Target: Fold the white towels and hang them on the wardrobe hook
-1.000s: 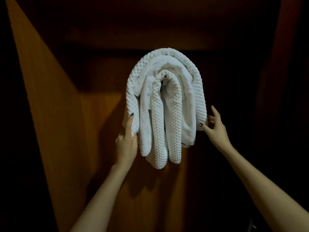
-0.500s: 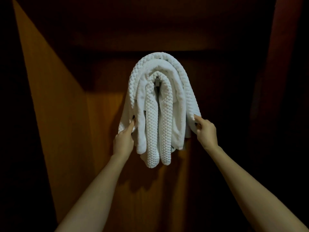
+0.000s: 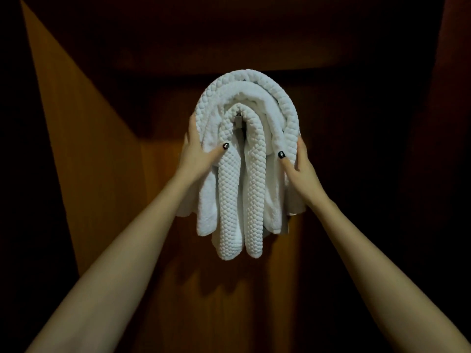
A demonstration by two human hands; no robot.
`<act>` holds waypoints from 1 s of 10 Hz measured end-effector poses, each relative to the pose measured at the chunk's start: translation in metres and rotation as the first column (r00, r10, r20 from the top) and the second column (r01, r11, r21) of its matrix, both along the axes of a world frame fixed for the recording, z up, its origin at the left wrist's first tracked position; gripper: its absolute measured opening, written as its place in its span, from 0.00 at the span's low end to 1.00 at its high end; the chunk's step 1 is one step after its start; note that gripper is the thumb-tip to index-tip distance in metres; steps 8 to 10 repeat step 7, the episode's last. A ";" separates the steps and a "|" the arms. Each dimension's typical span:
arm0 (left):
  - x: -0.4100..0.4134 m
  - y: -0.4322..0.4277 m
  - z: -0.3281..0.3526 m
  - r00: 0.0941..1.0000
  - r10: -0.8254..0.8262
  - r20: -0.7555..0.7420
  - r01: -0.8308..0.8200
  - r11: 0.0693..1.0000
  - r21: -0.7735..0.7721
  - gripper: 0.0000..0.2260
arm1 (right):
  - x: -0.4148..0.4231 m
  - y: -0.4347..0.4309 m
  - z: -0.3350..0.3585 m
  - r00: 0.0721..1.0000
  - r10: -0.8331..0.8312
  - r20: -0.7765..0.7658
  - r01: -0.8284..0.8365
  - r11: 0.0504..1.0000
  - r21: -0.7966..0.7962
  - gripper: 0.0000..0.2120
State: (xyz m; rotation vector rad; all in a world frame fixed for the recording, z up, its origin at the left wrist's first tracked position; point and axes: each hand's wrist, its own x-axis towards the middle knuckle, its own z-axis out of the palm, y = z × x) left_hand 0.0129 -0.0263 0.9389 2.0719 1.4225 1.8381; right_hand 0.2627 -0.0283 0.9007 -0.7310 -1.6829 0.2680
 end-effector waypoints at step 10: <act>0.015 -0.083 -0.053 0.849 0.218 -0.482 -0.207 0.975 0.078 0.29 | 0.001 -0.077 -0.019 0.877 -0.257 0.406 0.347 0.924 -0.163 0.43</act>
